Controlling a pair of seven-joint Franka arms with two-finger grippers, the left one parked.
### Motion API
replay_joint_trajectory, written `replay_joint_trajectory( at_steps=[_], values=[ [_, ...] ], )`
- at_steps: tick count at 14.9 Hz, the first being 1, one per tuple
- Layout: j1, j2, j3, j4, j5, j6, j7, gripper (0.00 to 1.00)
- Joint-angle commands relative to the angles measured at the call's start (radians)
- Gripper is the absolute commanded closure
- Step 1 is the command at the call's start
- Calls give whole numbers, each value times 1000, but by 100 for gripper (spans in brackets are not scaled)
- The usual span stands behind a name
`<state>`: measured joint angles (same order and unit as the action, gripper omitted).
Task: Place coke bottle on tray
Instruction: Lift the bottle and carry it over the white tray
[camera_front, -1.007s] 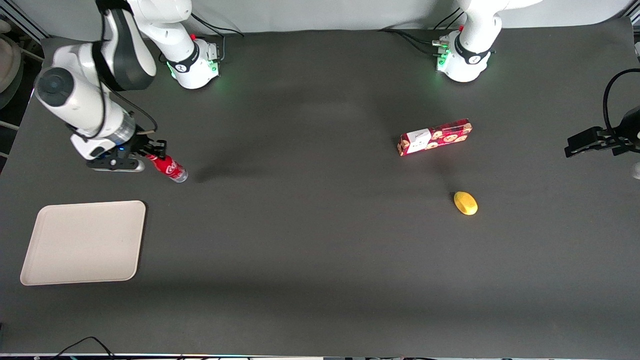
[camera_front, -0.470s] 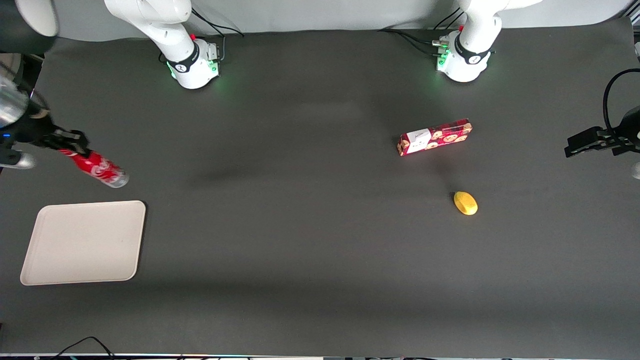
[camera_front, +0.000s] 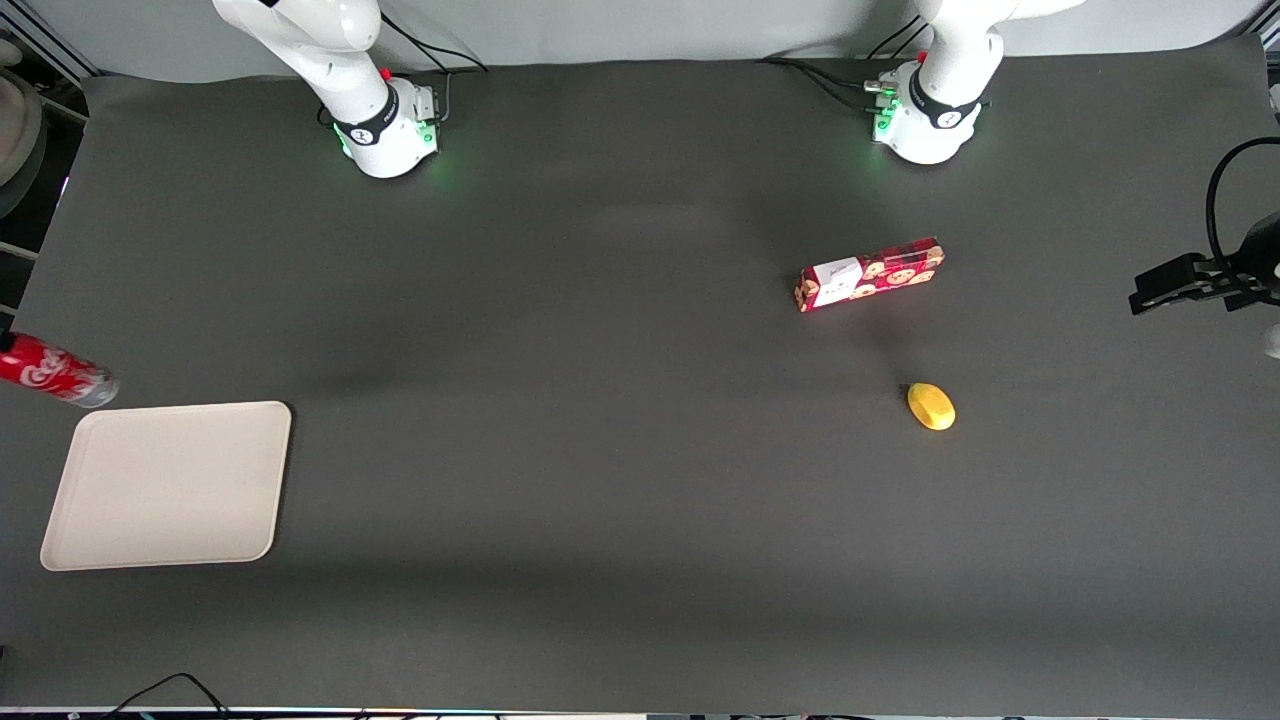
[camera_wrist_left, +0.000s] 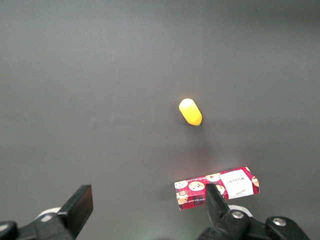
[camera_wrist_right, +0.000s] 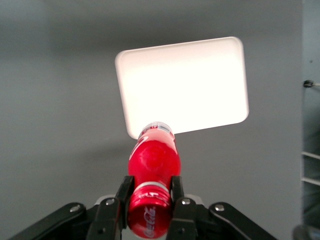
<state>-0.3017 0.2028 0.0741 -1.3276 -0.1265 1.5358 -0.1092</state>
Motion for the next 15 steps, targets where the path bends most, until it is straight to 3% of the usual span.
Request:
replay_joint_trajectory(
  at_steps=[1, 4, 7, 12, 15],
  values=[
    [-72, 168, -86, 148, -15, 88, -199, 100],
    [-180, 279, -99, 148, 17, 249, -269, 100],
    [-255, 407, -100, 148, 141, 380, -381, 100],
    [-272, 506, -102, 142, 223, 448, -425, 100],
    [-272, 533, -100, 140, 223, 454, -431, 100]
  ],
)
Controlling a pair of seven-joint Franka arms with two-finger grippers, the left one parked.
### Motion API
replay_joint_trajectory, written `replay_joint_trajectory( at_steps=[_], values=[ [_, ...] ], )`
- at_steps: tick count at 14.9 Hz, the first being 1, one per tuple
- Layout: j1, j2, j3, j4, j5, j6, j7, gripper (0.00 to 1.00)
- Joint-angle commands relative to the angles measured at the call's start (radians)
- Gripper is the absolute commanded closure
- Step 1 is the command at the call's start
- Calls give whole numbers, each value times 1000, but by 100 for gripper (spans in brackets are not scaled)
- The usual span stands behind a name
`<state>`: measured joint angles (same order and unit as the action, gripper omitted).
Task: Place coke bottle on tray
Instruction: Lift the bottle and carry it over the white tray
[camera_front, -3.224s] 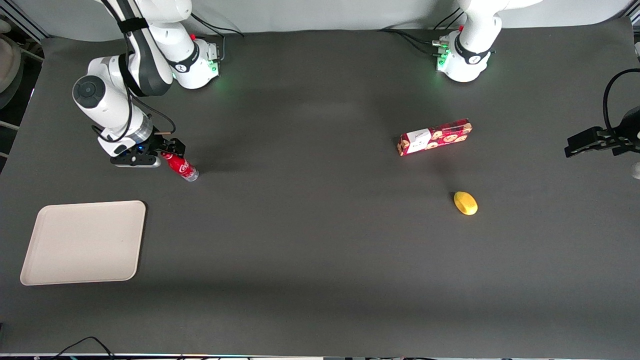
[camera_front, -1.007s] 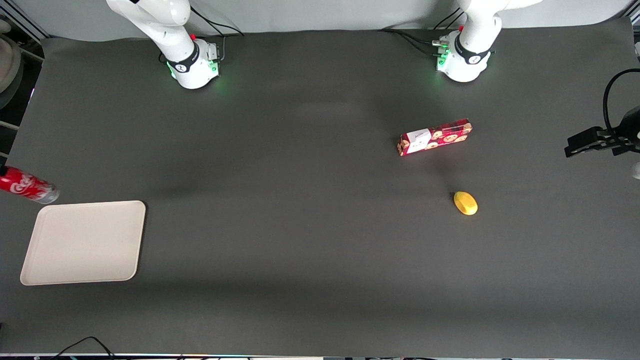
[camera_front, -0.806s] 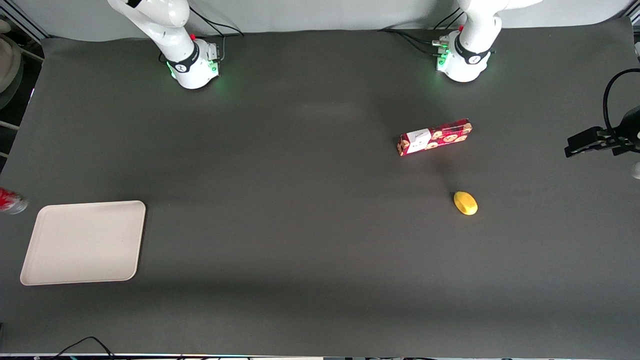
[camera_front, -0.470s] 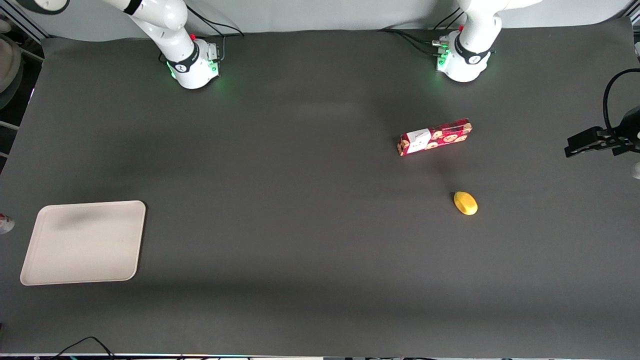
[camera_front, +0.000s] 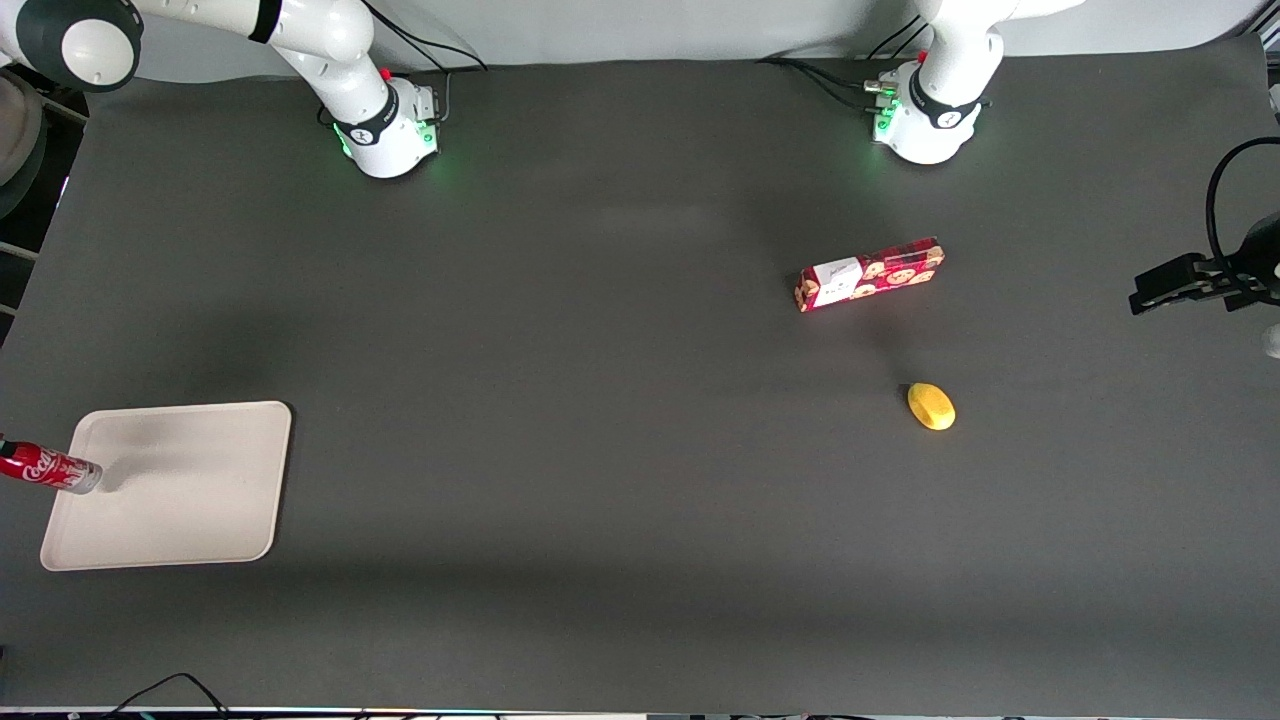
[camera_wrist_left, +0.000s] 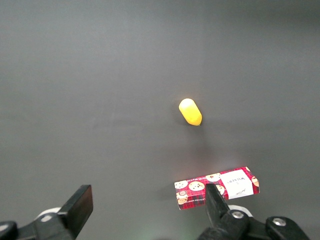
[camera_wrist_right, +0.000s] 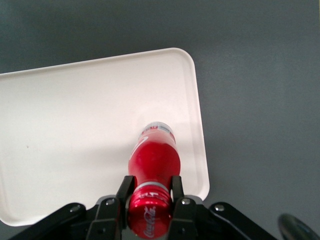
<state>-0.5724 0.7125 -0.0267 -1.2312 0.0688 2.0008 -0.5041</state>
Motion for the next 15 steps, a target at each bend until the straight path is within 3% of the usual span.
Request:
replay_joint_trajectory(
  at_steps=[1, 11, 12, 13, 14, 15],
  values=[
    [0, 28, -1, 44, 26, -7, -36, 100],
    [3, 84, -24, 44, -6, 55, -79, 100],
    [5, 84, -24, 44, -13, 55, -77, 83],
    [6, 84, -24, 44, -15, 58, -83, 7],
    [6, 84, -24, 44, -14, 64, -82, 0],
    [6, 85, -24, 44, -15, 68, -80, 0]
  ],
)
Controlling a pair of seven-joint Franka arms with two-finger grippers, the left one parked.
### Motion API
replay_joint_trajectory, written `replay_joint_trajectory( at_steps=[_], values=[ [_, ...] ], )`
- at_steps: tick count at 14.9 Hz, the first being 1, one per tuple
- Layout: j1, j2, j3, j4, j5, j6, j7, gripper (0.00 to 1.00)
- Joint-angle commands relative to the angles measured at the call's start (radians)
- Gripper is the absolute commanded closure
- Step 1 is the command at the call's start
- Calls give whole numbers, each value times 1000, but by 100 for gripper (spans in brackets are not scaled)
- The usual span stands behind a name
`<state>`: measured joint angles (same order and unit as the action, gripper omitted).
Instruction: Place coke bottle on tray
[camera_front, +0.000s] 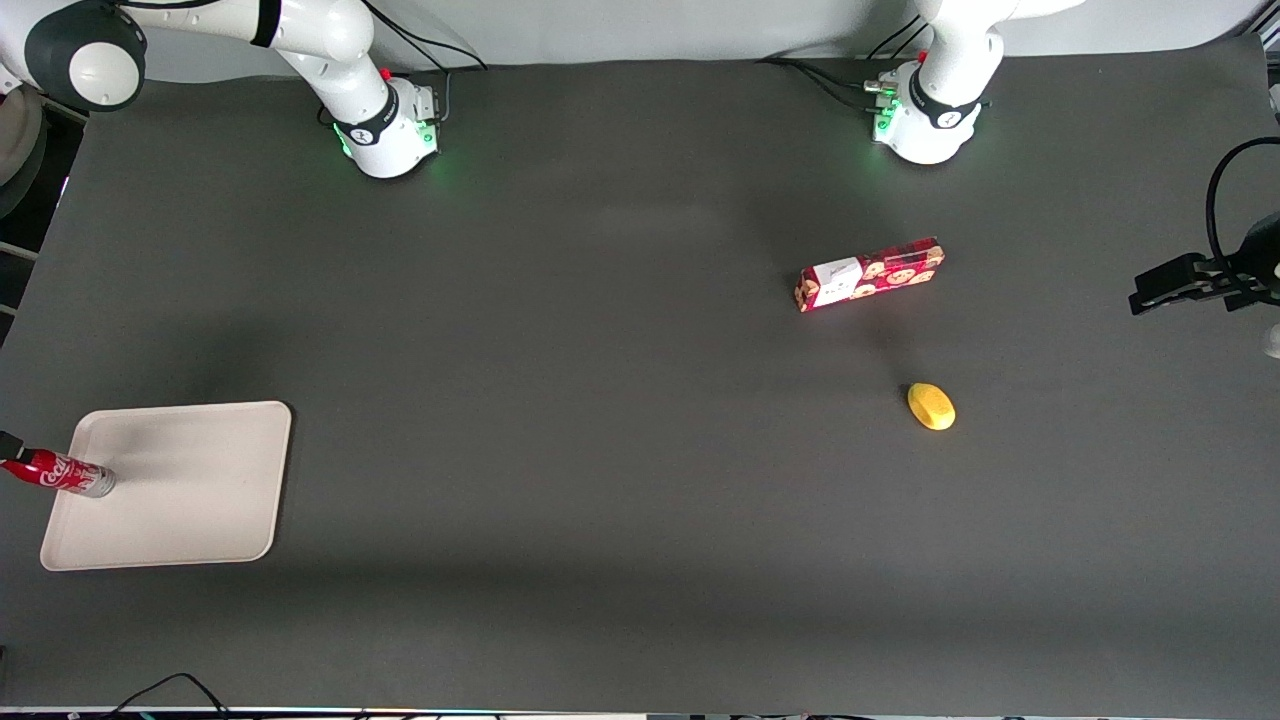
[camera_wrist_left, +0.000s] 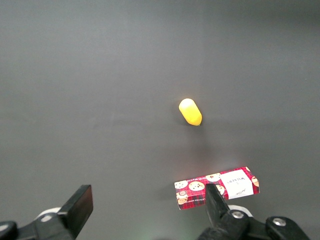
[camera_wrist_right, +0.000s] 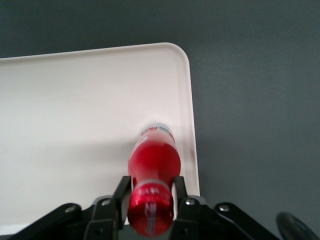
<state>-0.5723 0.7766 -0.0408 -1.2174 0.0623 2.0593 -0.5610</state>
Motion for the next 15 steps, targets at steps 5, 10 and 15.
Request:
replay_joint_trajectory(
  at_steps=[5, 10, 15],
  values=[
    [49, 13, -14, 49, -10, 15, -7, 0],
    [187, -97, -91, 55, -9, 6, 77, 0],
    [334, -258, -84, 29, -77, -137, 212, 0]
  ],
)
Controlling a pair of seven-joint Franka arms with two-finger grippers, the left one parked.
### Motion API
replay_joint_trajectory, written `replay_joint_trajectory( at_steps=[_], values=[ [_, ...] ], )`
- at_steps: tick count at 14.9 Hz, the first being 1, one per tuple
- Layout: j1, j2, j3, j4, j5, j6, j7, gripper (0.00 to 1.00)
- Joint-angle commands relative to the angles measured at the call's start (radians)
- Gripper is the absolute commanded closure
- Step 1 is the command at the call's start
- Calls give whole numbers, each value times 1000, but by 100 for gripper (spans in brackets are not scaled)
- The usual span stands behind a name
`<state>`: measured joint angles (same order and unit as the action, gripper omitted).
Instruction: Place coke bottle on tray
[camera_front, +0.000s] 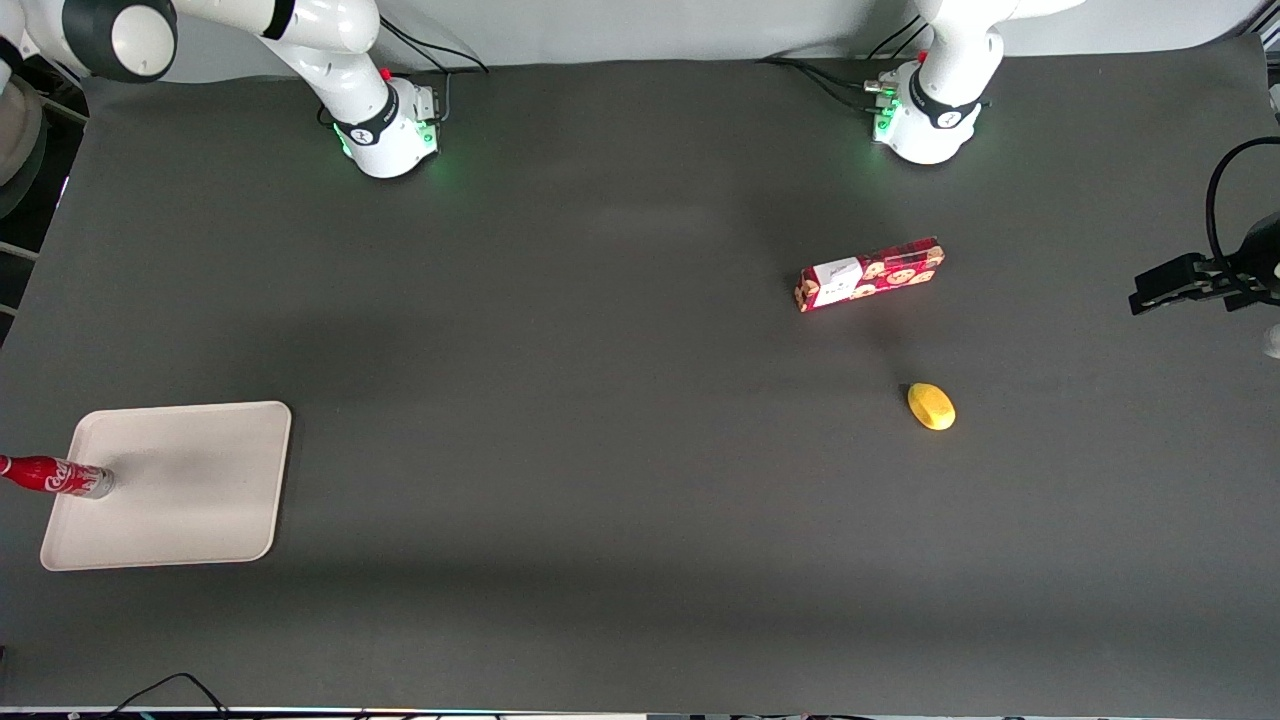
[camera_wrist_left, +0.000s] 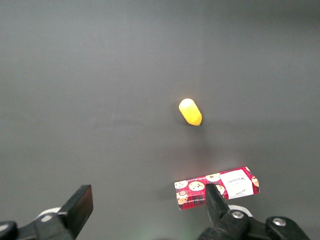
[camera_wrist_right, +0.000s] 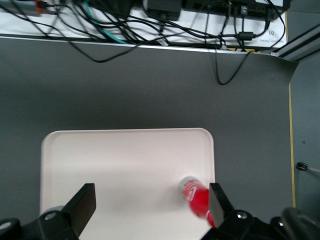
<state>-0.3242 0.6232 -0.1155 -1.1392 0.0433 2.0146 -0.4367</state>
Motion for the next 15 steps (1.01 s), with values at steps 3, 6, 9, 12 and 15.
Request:
replay_joint_trajectory(
  at_steps=[3, 6, 9, 12, 15],
  values=[
    [204, -216, 0, -82, -60, -261, 248, 0],
    [310, -400, 22, -271, -49, -341, 382, 0],
    [407, -560, 23, -476, -31, -332, 501, 0],
    [427, -651, 46, -585, 0, -326, 541, 0],
    [425, -749, 59, -712, 0, -277, 544, 0]
  ],
)
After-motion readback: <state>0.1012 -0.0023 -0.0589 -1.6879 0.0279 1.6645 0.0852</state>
